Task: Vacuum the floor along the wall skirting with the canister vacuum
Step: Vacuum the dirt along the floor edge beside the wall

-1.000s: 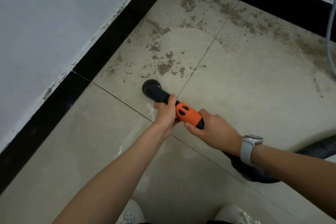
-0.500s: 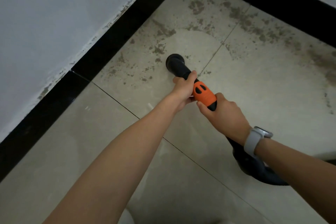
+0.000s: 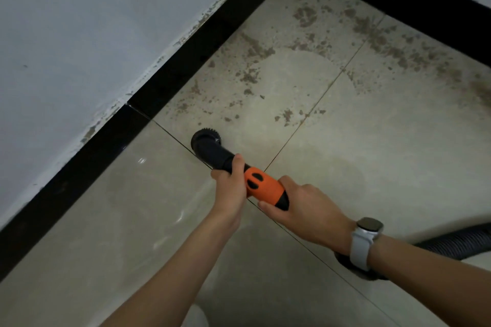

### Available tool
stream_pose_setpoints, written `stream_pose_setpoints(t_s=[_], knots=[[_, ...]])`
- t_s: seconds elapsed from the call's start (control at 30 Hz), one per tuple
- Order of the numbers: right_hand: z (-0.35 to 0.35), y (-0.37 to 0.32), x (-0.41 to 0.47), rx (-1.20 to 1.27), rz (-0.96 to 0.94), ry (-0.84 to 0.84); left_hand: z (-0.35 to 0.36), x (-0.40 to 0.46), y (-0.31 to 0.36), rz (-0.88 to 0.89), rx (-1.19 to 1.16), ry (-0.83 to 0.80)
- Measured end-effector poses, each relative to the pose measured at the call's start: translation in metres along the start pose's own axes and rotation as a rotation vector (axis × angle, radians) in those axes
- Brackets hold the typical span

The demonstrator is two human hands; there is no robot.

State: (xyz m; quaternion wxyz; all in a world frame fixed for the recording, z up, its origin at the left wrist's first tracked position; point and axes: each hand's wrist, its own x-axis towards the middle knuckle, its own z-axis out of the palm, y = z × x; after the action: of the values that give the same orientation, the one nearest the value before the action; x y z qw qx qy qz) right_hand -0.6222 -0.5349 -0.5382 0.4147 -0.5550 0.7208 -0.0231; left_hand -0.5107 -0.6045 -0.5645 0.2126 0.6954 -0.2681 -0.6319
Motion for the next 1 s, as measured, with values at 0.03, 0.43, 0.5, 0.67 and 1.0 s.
stream_pose_setpoints(t_s=[0.03, 0.43, 0.5, 0.67, 1.0], knots=[[0.002, -0.001, 0.001, 0.004, -0.006, -0.014, -0.003, 0.001, -0.003, -0.01, -0.007, 0.005], [-0.025, 0.026, 0.03, 0.117, 0.09, 0.129, 0.055, 0.03, 0.034, -0.035, 0.064, -0.07], [-0.034, 0.032, 0.03, 0.107, 0.097, 0.123, 0.067, 0.027, 0.041, -0.055, 0.102, -0.058], [-0.059, 0.043, 0.029, 0.1, 0.122, 0.103, 0.08, 0.001, 0.073, -0.117, 0.195, -0.135], [-0.102, 0.049, 0.048, 0.022, 0.168, 0.099, 0.066, 0.0, 0.096, -0.148, 0.373, -0.254]])
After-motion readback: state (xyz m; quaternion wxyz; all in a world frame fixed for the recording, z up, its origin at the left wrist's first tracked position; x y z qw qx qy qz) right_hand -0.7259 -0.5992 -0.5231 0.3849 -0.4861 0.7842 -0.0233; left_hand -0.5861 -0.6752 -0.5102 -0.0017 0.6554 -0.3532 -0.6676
